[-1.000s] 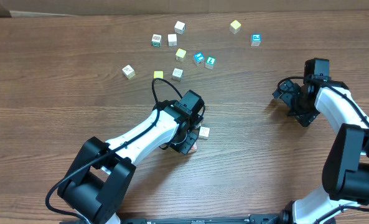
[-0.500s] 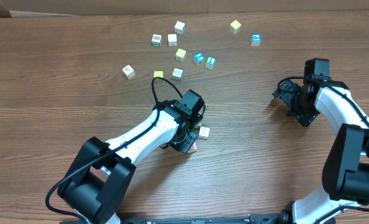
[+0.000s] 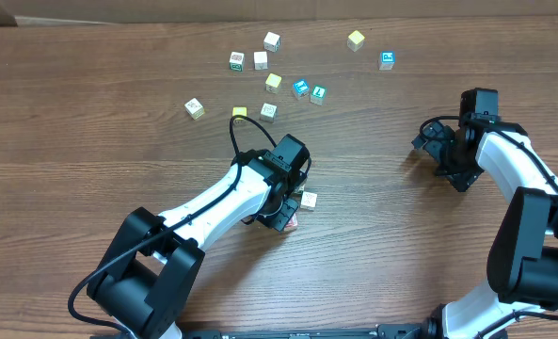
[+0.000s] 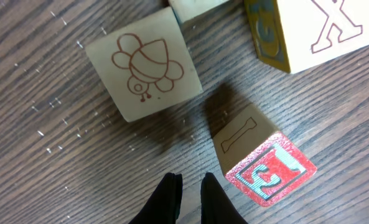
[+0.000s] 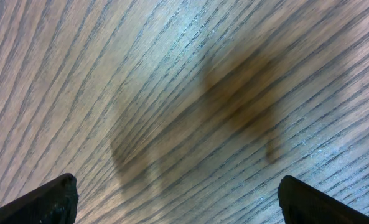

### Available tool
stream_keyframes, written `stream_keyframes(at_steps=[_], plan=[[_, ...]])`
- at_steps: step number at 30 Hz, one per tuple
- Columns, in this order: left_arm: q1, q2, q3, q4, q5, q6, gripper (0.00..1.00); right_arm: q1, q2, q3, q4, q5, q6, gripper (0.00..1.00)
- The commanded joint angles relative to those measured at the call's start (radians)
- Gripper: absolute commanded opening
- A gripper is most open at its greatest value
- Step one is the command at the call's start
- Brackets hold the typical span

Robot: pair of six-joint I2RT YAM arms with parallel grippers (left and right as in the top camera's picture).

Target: Form a circle

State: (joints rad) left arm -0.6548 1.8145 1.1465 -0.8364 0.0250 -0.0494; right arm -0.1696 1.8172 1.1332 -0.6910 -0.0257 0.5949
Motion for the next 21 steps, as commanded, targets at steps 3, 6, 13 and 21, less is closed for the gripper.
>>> stream_keyframes(at_steps=[3, 6, 13, 21], plan=[[-0.001, 0.014, 0.023, 0.003, 0.002, 0.012, 0.1, -0.001, 0.002, 0.018, 0.006, 0.006, -0.001, 1.0], [0.0, 0.014, 0.023, 0.003, 0.002, 0.012, 0.1, -0.001, 0.002, 0.018, 0.006, 0.006, -0.001, 1.0], [-0.005, 0.014, 0.022, 0.008, 0.028, 0.027, 0.1, -0.001, 0.002, 0.018, 0.006, 0.006, -0.001, 1.0], [-0.007, 0.014, 0.023, 0.016, 0.04, 0.036, 0.1, -0.001, 0.002, 0.018, 0.006, 0.006, -0.001, 1.0]])
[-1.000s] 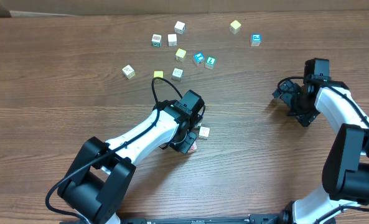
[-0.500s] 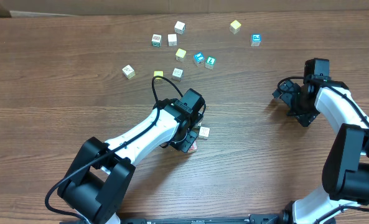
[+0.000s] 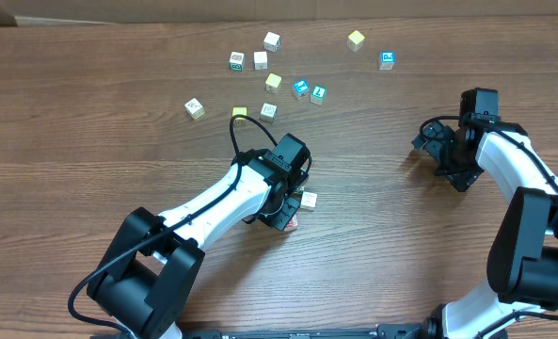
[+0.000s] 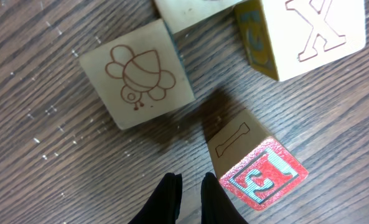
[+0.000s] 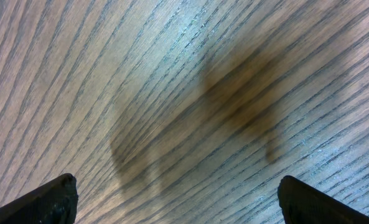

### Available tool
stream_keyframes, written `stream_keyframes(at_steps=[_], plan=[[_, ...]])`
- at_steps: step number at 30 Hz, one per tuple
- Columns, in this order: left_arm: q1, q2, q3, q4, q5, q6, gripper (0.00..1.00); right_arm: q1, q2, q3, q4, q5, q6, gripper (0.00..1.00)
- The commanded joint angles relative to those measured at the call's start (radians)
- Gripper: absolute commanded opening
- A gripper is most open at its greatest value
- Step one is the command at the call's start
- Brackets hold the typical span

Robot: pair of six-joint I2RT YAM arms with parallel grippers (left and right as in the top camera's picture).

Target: Form a circle

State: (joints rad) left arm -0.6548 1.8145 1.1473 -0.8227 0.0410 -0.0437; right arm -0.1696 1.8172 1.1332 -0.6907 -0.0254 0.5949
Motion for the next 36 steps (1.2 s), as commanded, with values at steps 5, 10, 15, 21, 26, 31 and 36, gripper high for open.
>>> stream_keyframes(at_steps=[5, 10, 15, 21, 26, 31, 36], plan=[[-0.007, 0.014, 0.022, 0.009, 0.031, 0.042, 0.11, -0.001, 0.002, 0.018, 0.006, 0.006, -0.001, 1.0], [-0.007, 0.014, 0.022, 0.012, 0.029, 0.043, 0.13, -0.001, 0.002, 0.018, 0.006, 0.006, -0.001, 1.0], [-0.007, 0.014, 0.023, 0.024, 0.007, 0.039, 0.12, -0.001, 0.002, 0.018, 0.006, 0.006, -0.001, 1.0], [-0.007, 0.014, 0.037, 0.023, 0.007, 0.04, 0.11, -0.001, 0.002, 0.018, 0.006, 0.006, -0.001, 1.0], [-0.007, 0.014, 0.042, 0.016, 0.007, 0.04, 0.11, -0.001, 0.002, 0.018, 0.006, 0.006, -0.001, 1.0], [-0.007, 0.014, 0.042, 0.014, 0.007, 0.04, 0.11, -0.001, 0.002, 0.018, 0.006, 0.006, -0.001, 1.0], [-0.007, 0.014, 0.041, -0.006, -0.027, 0.007, 0.04, -0.001, 0.002, 0.018, 0.006, 0.006, -0.001, 1.0]])
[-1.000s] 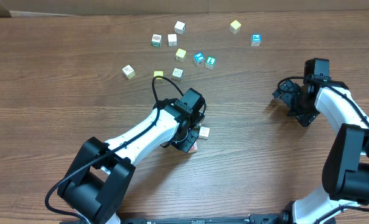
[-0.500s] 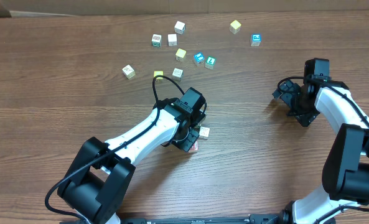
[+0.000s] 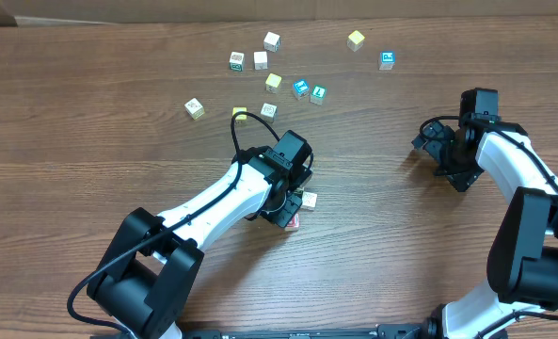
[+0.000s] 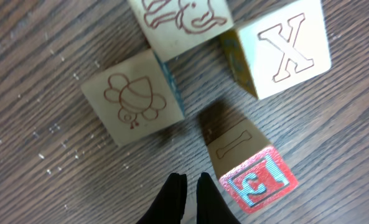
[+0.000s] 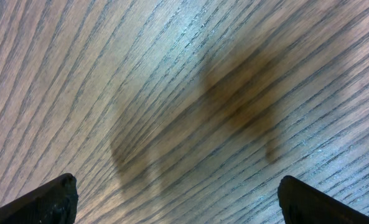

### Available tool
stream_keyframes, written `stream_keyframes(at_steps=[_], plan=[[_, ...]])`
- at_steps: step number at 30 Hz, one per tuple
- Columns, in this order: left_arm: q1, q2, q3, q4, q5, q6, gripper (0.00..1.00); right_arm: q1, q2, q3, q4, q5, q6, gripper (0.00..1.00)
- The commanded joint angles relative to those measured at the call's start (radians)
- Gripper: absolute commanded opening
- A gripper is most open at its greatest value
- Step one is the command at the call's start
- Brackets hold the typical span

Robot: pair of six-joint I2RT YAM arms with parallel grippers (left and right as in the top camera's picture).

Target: Form a circle

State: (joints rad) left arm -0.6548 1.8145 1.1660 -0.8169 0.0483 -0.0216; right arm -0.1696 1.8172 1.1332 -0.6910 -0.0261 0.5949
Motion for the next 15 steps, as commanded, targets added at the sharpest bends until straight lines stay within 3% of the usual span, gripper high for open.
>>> stream_keyframes(at_steps=[1, 10, 15], plan=[[-0.007, 0.014, 0.023, -0.021, -0.049, -0.035, 0.04, -0.001, 0.002, 0.018, 0.006, 0.006, -0.001, 1.0], [-0.01, 0.014, 0.019, -0.035, -0.017, -0.048, 0.04, -0.001, 0.002, 0.018, 0.006, 0.006, -0.001, 1.0], [-0.014, 0.014, 0.019, -0.035, 0.049, 0.013, 0.04, -0.001, 0.002, 0.018, 0.006, 0.006, -0.001, 1.0]])
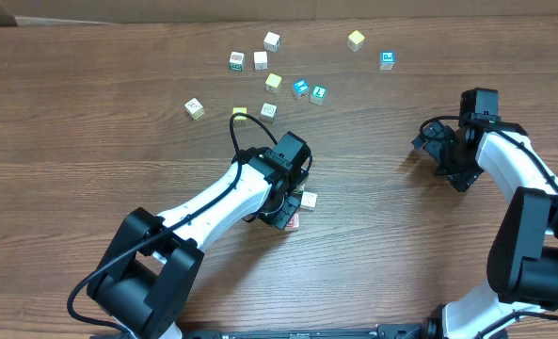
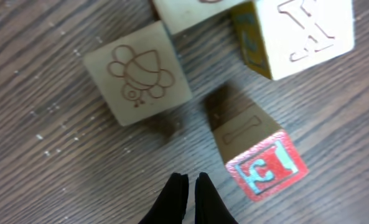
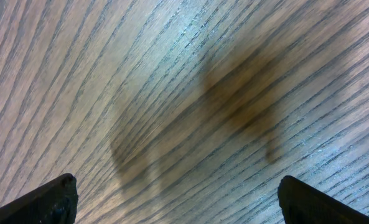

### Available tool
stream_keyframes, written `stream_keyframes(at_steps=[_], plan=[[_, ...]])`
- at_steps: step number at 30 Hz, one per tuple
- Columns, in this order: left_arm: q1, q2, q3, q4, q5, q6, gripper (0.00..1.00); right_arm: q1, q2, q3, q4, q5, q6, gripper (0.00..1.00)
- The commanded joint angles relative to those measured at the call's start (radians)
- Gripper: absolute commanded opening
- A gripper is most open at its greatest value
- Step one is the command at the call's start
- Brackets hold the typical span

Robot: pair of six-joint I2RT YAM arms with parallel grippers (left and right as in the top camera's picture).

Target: Form a circle

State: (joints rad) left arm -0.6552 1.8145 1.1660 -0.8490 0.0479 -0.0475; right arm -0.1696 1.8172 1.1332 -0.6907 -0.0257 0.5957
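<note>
Several small picture blocks (image 1: 274,82) lie scattered across the far middle of the table. My left gripper (image 2: 189,181) is shut on nothing, low over the wood, its tips just short of a cluster of blocks. In that cluster a pale bee block (image 2: 137,81) lies ahead left and a red letter block (image 2: 266,165), tipped on edge, lies ahead right. A pale X block (image 2: 299,34) lies beyond them. In the overhead view the left gripper (image 1: 280,215) sits beside a pale block (image 1: 309,200). My right gripper (image 3: 175,186) hangs open over bare wood.
A blue block (image 1: 387,59) and a yellow one (image 1: 356,40) lie far right of the scatter. The right gripper (image 1: 441,149) stays at the right side of the wooden table (image 1: 90,169), well away from every block.
The left wrist view has closed in slightly on the cluster: the blocks look larger, and the X block and the one behind it sit nearer the top edge. The gripper stays shut. The right arm is unchanged.
My left gripper was shut and pointing between the bee block and the red block. It kept that spot, then sat a little further back with more of the cluster in view, and now sits close again. The blocks keep their places. The right gripper stayed open and still.
</note>
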Motion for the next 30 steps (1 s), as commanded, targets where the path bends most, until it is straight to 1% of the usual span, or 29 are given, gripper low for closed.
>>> stream_keyframes(at_steps=[1, 16, 22, 25, 30], plan=[[-0.014, 0.014, 0.019, -0.003, 0.051, 0.044, 0.04, -0.001, 0.002, 0.018, 0.006, 0.006, -0.002, 1.0], [-0.013, 0.014, 0.019, 0.013, 0.084, 0.097, 0.04, -0.001, 0.002, 0.018, 0.006, 0.006, -0.002, 1.0], [-0.012, 0.014, 0.02, 0.006, 0.067, 0.083, 0.04, -0.001, 0.002, 0.018, 0.006, 0.006, -0.002, 1.0], [-0.013, 0.014, 0.039, -0.038, 0.009, 0.016, 0.04, -0.001, 0.002, 0.018, 0.006, 0.006, -0.002, 1.0], [-0.026, 0.014, 0.173, -0.197, -0.044, -0.006, 0.04, -0.001, 0.002, 0.018, 0.006, 0.006, -0.002, 1.0]])
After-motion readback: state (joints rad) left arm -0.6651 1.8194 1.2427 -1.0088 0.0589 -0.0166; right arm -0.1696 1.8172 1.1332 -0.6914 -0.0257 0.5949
